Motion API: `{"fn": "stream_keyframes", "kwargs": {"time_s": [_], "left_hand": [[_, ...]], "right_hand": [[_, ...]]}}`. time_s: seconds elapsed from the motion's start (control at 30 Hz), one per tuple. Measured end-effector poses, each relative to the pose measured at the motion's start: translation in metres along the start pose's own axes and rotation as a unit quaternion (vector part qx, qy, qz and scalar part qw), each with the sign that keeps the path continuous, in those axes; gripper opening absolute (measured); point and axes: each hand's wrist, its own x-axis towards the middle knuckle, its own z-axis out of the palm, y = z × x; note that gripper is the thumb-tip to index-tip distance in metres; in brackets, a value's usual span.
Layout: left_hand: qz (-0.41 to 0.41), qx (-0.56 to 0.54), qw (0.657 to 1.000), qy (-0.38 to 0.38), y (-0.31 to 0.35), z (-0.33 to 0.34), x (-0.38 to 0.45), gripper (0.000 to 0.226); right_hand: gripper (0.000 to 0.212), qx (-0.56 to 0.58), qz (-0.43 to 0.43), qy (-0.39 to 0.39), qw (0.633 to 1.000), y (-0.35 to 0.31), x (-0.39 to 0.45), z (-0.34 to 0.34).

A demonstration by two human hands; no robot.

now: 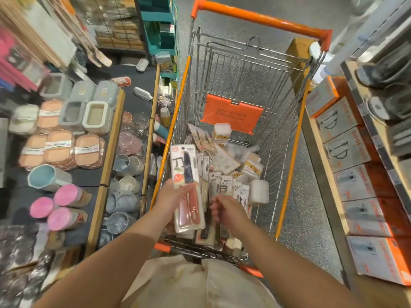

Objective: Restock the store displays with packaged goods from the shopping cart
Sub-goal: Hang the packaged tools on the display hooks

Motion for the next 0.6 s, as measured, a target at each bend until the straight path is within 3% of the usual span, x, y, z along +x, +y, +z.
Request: {"fn": "stream_keyframes", "kwargs": {"time_s": [0.13,0.27,0.37,0.47,0.6], "left_hand": [[0.032,0.006,0.999,0.015,-0.005,-0.033,-0.003,0.035],[0.042,0.010,0.999,0.020,-0.014,-0.057,-0.002,0.055],[0.040,0.042,0.998,0.016,-0.014,-0.058,-0.009,0.035],[0.045,0.061,0.997,0.013,-0.020,-0.054,-0.015,0.022],[0.050,0.072,0.996,0.007,-0.025,-0.052,-0.020,0.018]], "right_hand": [[0.022,-0.026,0.020,0.095,0.995,0.006,0.019,-0.020],[0.022,-0.070,0.008,0.092,0.993,0.002,0.032,-0.014],[0.033,-0.161,-0.047,0.109,0.980,-0.008,0.042,0.001],[0.025,-0.251,-0.093,0.143,0.953,-0.014,0.046,0.010],[0.029,-0.303,-0.106,0.094,0.943,-0.018,0.056,0.030]]}}
